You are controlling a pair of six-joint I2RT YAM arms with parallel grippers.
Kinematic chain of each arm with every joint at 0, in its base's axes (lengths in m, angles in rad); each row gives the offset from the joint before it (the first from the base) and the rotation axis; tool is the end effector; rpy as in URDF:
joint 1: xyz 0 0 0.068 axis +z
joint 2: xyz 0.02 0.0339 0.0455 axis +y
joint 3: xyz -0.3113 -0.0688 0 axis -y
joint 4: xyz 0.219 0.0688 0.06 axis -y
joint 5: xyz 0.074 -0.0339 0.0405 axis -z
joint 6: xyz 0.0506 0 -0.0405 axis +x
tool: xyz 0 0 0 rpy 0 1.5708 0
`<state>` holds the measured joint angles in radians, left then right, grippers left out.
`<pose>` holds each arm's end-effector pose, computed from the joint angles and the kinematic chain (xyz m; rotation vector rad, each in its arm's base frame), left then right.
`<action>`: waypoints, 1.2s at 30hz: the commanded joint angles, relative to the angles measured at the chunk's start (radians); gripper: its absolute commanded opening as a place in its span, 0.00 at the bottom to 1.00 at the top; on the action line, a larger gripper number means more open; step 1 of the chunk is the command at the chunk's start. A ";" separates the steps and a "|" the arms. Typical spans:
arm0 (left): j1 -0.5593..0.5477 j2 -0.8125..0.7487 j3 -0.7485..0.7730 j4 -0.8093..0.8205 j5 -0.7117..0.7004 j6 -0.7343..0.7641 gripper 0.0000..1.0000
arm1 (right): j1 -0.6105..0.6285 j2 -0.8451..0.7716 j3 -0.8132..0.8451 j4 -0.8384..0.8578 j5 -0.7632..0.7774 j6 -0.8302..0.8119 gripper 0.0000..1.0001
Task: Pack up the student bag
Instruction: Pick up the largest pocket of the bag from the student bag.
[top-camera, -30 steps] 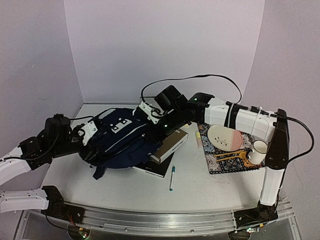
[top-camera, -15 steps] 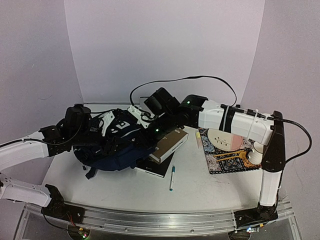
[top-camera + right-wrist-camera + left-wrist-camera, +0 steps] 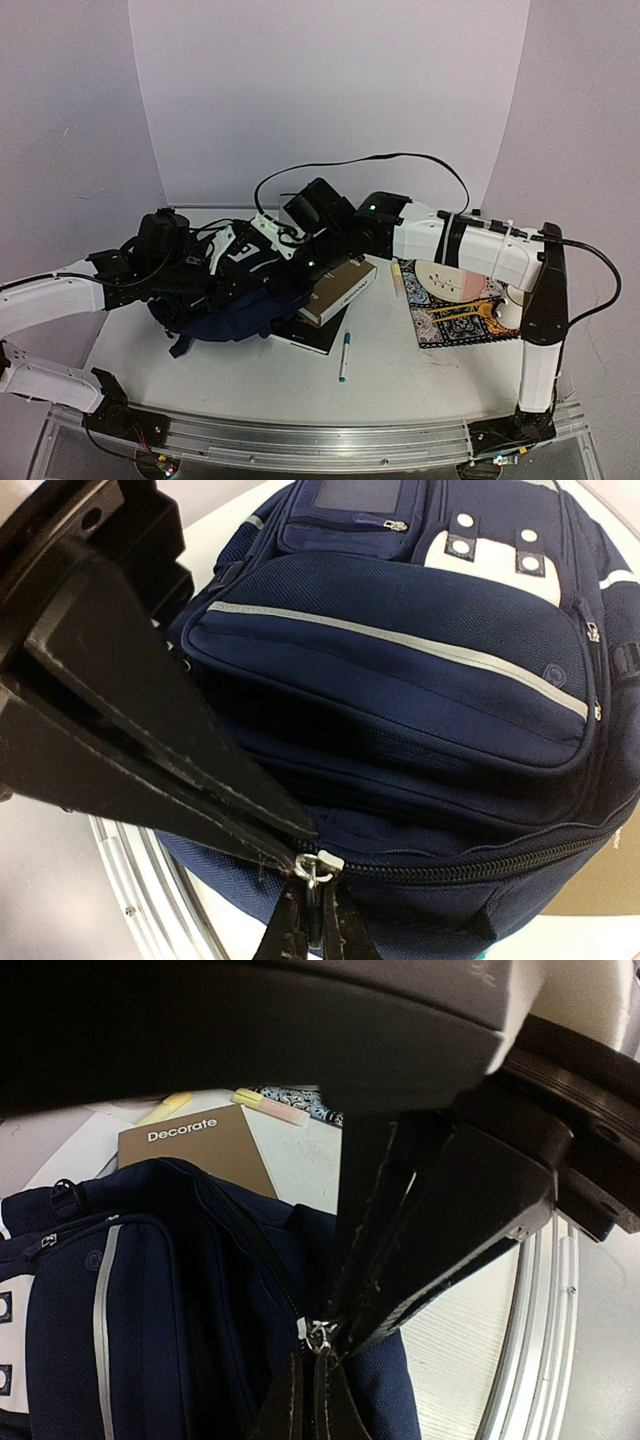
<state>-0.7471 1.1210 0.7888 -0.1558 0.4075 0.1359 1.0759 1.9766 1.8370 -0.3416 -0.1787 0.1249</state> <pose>0.1460 -0.1626 0.3227 1.1304 1.7828 -0.7918 0.2190 0.4248 0.3712 -1.0993 1.8773 0.9043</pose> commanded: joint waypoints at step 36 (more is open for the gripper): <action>0.000 -0.315 0.100 -0.415 -0.420 0.190 0.62 | -0.050 0.012 0.066 0.070 -0.095 0.012 0.00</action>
<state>-0.7498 0.7820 0.8229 -0.6376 -0.0906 0.3759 1.0056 1.9902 1.8229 -0.3024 -0.2504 0.1273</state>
